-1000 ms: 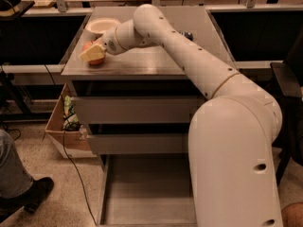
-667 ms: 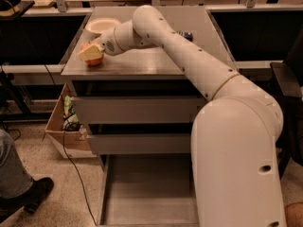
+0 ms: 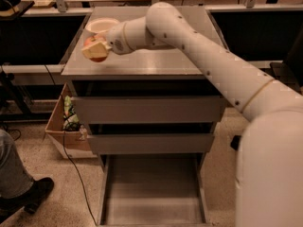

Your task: Place apple into bottom drawer

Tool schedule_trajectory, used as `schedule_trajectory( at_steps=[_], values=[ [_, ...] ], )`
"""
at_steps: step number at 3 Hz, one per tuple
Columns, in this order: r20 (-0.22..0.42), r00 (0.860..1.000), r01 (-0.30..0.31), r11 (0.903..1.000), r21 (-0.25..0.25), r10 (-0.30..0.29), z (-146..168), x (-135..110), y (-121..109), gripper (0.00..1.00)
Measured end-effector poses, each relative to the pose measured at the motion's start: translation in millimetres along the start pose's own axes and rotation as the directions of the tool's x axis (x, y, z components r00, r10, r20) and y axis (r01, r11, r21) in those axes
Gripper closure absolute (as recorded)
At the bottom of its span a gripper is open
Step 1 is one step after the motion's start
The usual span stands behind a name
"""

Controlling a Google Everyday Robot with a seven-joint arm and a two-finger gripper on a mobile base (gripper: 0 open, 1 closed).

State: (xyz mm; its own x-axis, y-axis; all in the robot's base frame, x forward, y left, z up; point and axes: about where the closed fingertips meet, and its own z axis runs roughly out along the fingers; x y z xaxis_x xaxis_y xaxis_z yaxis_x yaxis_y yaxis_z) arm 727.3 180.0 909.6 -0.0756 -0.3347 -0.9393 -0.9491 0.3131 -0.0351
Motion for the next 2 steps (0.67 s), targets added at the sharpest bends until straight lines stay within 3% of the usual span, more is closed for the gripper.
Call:
schedule_trajectory(
  at_steps=[1, 2],
  values=[
    [0.019, 0.999, 0.039, 0.9992, -0.011, -0.039, -47.3, -1.6, 50.6, 1.0],
    [0.02, 0.999, 0.04, 0.9992, -0.011, -0.039, -47.1, -1.9, 50.7, 1.0]
  ],
)
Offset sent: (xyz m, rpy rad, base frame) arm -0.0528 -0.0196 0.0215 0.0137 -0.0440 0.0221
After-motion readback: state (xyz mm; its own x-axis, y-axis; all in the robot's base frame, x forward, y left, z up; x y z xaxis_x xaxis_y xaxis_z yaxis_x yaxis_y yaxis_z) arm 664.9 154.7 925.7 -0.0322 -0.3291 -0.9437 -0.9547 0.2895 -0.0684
